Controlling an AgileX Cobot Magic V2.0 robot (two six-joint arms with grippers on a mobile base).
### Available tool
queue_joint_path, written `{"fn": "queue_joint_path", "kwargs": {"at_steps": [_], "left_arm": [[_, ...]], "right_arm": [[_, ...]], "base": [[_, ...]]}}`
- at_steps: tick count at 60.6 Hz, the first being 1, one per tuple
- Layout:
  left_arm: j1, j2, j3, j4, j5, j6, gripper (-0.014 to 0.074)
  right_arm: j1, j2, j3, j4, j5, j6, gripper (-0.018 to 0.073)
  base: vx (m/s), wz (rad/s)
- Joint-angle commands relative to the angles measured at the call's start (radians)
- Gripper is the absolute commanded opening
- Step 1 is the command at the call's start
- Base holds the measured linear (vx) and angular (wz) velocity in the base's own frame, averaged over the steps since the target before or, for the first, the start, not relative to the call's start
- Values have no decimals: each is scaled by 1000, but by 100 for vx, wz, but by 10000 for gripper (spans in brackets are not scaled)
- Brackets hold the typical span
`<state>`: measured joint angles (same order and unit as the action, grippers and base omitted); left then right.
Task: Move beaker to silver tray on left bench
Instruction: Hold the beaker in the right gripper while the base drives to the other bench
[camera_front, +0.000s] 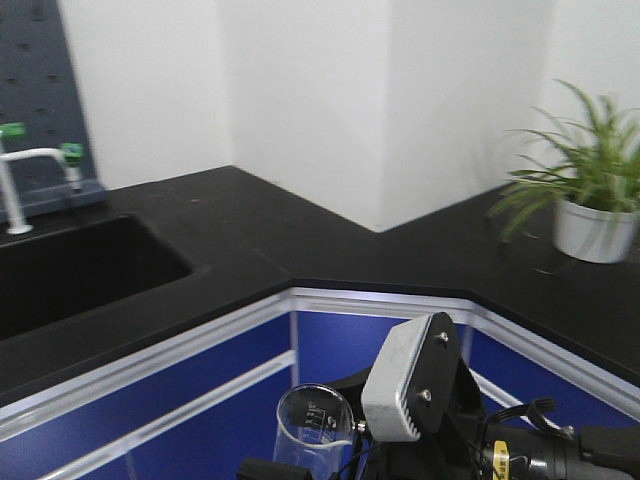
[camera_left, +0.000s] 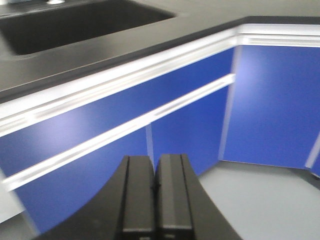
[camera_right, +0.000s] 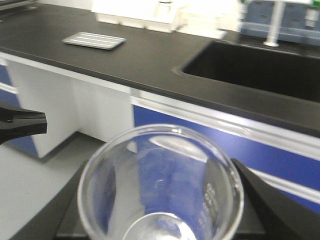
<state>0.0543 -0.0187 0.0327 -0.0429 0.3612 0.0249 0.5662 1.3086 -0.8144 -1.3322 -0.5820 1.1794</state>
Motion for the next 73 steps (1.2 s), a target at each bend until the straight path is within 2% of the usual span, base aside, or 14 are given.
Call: {"fn": "queue_joint_path", "kwargs": {"at_steps": [1, 73], "left_arm": [[0, -9, 20, -8, -78, 0, 1], [0, -9, 20, -8, -78, 0, 1]], "right_arm": [[0, -28, -25, 41, -30, 1, -14], [0, -28, -25, 41, -30, 1, -14]], "base": [[10, 62], [16, 64]]}}
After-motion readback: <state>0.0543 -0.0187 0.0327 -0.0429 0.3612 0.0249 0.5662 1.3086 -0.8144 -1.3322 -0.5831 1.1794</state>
